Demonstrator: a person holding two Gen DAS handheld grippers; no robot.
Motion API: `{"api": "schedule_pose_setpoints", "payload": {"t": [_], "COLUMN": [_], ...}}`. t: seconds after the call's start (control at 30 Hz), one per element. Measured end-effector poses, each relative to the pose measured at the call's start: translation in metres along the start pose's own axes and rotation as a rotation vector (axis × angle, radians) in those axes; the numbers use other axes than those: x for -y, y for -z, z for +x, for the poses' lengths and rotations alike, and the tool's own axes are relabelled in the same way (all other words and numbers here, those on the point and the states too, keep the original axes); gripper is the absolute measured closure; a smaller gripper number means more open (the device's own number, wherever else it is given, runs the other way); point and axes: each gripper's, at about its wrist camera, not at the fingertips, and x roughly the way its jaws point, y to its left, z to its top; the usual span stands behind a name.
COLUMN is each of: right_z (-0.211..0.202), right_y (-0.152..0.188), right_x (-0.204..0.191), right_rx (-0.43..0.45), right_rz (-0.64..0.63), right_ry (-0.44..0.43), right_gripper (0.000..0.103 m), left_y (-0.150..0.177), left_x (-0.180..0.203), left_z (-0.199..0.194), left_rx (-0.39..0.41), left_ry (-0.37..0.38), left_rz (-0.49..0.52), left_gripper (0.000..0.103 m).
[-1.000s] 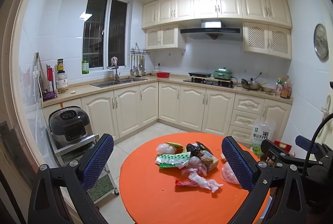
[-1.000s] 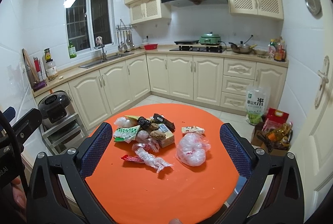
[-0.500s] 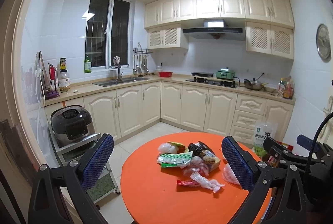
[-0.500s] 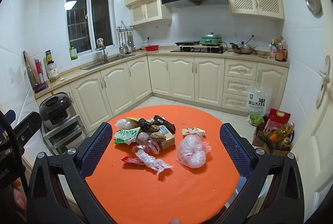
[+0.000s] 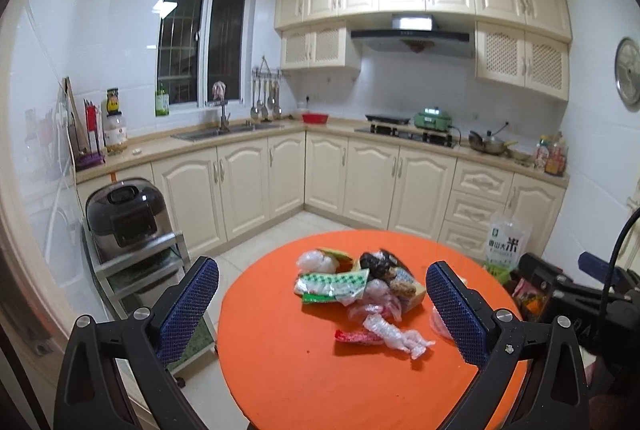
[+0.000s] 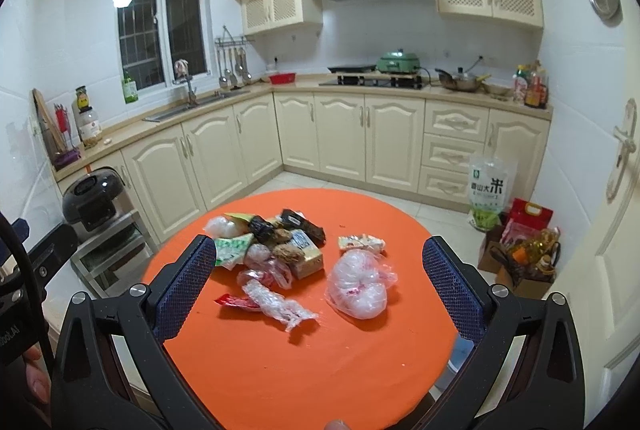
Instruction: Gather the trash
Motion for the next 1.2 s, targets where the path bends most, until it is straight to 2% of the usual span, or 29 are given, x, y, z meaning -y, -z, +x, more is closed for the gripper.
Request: {"api": "schedule_pose_setpoints", "payload": {"t": [0.3, 0.57, 0.77, 1.1, 1.17, 1.2], "right_z": [0.055, 0.12, 0.16, 0.227, 0.243, 0.246], "right_y": [0.016, 0.05, 0.068, 0.075, 0.079, 0.08], "right_x": [0.021, 0.048, 0.065, 0.063, 0.064, 0.064], "right_rx": [-0.122, -0.289, -0.376, -0.454, -0.483, -0.496], "right_rz": [0.018, 0.049, 0.077, 0.053, 0.041, 0.036], "right_ry": [0.044, 0.07, 0.059, -0.006, -0.022, -0.033], "right_gripper": [0.0, 0.004, 0.005, 0.005, 0.016, 0.026], "left_y": [0.015, 0.035, 0.05, 0.066, 0.07, 0.072], "left_x": [0.005, 0.023, 0.041, 0.057, 0.062, 0.063], "left_z": [0.076, 0.15, 0.203, 0.259, 0.273, 0.277], "left_rx": [-0.153, -0.317, -0.395, -0.483, -0.501, -0.503], "left_ry": [-0.001, 0.037, 0.052, 0.092, 0.087, 0.083], "left_rz": [0.007, 0.021, 0.046, 0.03, 0.026, 0.024], "left_gripper": [0.001, 0.001, 0.001, 0.001, 0.001, 0.001]}}
